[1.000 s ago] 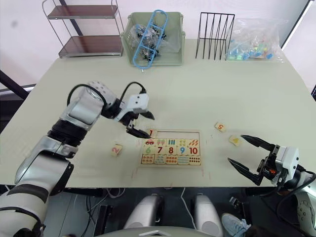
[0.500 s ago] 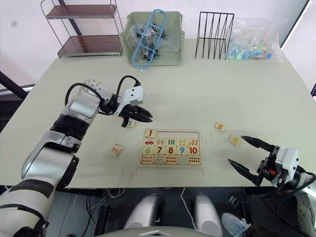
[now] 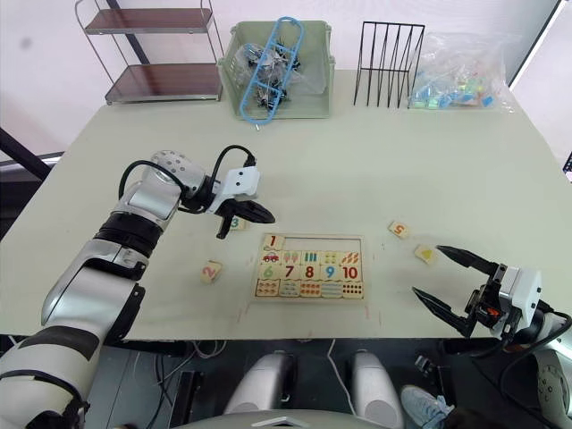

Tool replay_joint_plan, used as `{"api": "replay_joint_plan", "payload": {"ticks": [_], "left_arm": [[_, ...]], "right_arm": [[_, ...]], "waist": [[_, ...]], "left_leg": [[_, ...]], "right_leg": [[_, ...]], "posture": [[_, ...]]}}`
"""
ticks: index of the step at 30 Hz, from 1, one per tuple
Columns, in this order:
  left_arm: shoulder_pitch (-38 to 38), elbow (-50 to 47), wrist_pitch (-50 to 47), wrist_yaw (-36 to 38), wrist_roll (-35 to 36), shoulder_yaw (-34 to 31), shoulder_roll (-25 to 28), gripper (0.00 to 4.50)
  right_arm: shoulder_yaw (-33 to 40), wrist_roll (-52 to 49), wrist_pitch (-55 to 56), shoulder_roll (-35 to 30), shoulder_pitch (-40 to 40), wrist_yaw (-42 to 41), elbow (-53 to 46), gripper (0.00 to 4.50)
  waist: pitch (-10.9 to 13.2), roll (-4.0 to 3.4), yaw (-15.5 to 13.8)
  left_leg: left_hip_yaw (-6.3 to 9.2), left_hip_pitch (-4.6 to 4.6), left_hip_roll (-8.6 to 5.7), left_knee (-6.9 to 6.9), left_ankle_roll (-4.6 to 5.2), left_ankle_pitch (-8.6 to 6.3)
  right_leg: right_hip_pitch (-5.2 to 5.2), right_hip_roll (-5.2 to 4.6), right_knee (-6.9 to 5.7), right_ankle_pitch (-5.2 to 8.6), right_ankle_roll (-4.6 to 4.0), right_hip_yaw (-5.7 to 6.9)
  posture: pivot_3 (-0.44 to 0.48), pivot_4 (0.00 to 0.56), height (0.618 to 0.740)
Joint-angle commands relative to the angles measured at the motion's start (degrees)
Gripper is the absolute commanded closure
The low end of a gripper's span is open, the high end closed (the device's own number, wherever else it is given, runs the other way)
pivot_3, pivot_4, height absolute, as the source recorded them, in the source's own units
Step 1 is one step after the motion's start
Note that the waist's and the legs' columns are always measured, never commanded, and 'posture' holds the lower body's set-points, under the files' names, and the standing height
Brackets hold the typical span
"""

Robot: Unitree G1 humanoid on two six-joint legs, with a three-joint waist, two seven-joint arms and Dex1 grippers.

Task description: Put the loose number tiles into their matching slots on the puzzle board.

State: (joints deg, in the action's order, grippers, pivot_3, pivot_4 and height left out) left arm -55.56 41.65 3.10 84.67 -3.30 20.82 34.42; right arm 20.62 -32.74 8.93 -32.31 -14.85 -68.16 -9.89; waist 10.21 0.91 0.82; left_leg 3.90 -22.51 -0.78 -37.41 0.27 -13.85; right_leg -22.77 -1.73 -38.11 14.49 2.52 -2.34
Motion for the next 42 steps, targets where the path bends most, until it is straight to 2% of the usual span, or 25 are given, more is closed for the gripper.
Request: {"api": "replay_joint_plan", "payload": {"ticks": [1,32,42], "left_arm": [[0.0,0.5,3.5,-0.8,0.0,-1.4,-0.4,4.44],[2.9,-1.8,4.4,3.4,0.2,-0.9,0.1,4.44],[3.4,-2.5,3.8,2.7,0.3,-1.2,0.1,4.44]], "right_arm": [[0.4,-0.9,0.8,0.0,-0.4,0.2,-0.6,0.0],[0.4,-1.0,0.7,-0.1,-1.1,0.1,-0.9,0.0],[0.2,-0.9,0.9,-0.1,-1.0,-0.1,-0.6,0.0]], "waist": [[0.0,0.0,0.0],[0.0,0.0,0.0],[0.0,0.0,0.0]], "left_leg": [[0.0,0.0,0.0,0.0,0.0,0.0],[0.02,-0.01,-0.01,-0.01,0.0,0.0],[0.02,0.0,-0.01,-0.01,0.0,0.0]], "right_leg": [[0.0,0.0,0.0,0.0,0.0,0.0],[0.0,0.01,-0.01,0.0,0.0,0.0],[0.0,0.01,-0.02,0.0,0.01,0.0]], "posture": [[0.0,0.15,0.739],[0.0,0.15,0.739],[0.0,0.15,0.739]]}}
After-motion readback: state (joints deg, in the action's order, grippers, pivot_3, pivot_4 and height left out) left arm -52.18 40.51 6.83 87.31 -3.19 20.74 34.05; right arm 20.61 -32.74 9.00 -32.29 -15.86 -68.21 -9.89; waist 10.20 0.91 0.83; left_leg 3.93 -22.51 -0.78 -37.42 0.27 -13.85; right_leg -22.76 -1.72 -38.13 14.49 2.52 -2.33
